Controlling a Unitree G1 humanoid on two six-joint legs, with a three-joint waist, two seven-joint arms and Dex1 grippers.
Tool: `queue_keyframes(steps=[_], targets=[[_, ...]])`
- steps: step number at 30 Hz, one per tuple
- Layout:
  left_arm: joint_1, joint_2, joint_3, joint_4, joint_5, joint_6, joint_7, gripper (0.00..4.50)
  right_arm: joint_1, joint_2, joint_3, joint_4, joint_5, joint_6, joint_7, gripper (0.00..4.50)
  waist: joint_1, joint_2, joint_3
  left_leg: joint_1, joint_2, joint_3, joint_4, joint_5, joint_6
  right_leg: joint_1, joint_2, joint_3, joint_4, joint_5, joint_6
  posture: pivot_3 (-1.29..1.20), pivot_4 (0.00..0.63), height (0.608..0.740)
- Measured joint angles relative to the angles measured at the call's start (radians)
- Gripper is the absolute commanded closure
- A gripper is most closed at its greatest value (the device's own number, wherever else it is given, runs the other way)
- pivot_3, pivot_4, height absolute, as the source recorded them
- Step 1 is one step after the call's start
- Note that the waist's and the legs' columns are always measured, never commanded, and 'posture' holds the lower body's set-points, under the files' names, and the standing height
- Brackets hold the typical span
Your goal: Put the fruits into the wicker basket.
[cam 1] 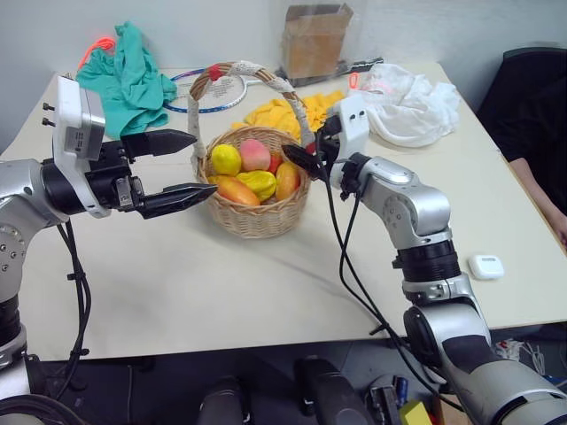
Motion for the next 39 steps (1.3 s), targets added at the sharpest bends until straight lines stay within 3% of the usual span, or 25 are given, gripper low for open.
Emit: queue_keyframes(steps=[7,9,13,17,20,28,34,39], targets=[[-0.030,-0.021,-0.026,0.027,0.001,-0.011,-0.007,0.00,0.082,-0.062,-0.014,-0.143,0.018,0.010,0.051,4.26,0.001,0.000,0.000,0.000,0.000,0.000,0.000,0.000,0.000,0.000,0.000,0.000,0.001,0.000,0.000,0.00,0.150,0.740],[-0.041,-0.036,-0.033,0.031,0.002,-0.016,-0.011,0.00,0.111,-0.112,-0.026,-0.203,0.031,0.024,0.073,4.26,0.009,0.000,0.000,0.000,0.000,-0.001,0.000,0.000,0.000,0.000,-0.001,-0.001,0.000,0.000,0.000,0.00,0.150,0.740],[-0.087,-0.055,-0.081,0.066,0.019,-0.034,-0.035,0.00,0.165,-0.307,-0.192,-0.304,0.103,0.126,0.106,4.26,0.032,0.000,0.000,-0.001,-0.001,-0.001,0.001,0.000,0.000,0.000,-0.001,-0.001,0.000,0.000,0.000,0.00,0.150,0.740],[-0.112,-0.070,-0.103,0.095,0.035,-0.045,-0.052,0.00,0.182,-0.413,-0.307,-0.347,0.130,0.149,0.115,4.26,0.025,0.000,0.000,0.001,0.000,0.000,0.000,0.000,0.000,0.001,0.001,0.000,0.000,0.000,0.000,0.00,0.150,0.740],[-0.146,-0.095,-0.138,0.127,0.054,-0.068,-0.078,0.00,0.302,-0.573,-0.392,-0.341,0.111,0.135,0.156,4.26,0.031,0.000,0.000,0.000,0.000,-0.001,-0.001,0.000,0.000,0.001,0.001,0.000,-0.001,0.000,0.000,0.00,0.150,0.740],[-0.196,-0.149,-0.187,0.194,0.099,-0.102,-0.122,0.00,0.471,-0.591,-0.498,-0.268,0.065,0.036,0.129,4.26,0.020,0.001,0.001,0.005,0.000,0.006,0.000,0.001,-0.001,0.001,0.003,0.007,0.002,0.001,0.002,0.00,0.150,0.740],[-0.207,-0.159,-0.189,0.230,0.119,-0.103,-0.138,0.00,0.572,-0.585,-0.577,-0.244,0.073,-0.022,0.124,2.30,0.029,0.001,0.001,0.004,0.000,0.005,0.000,0.001,-0.001,0.001,0.002,0.007,0.002,0.001,0.002,0.00,0.150,0.740],[-0.230,-0.177,-0.211,0.231,0.131,-0.103,-0.154,0.00,0.713,-0.630,-0.676,-0.279,0.155,0.026,0.227,0.63,0.037,0.001,0.001,0.004,-0.001,0.005,0.000,0.001,0.000,0.001,0.002,0.007,0.002,0.001,0.002,0.00,0.150,0.740]])
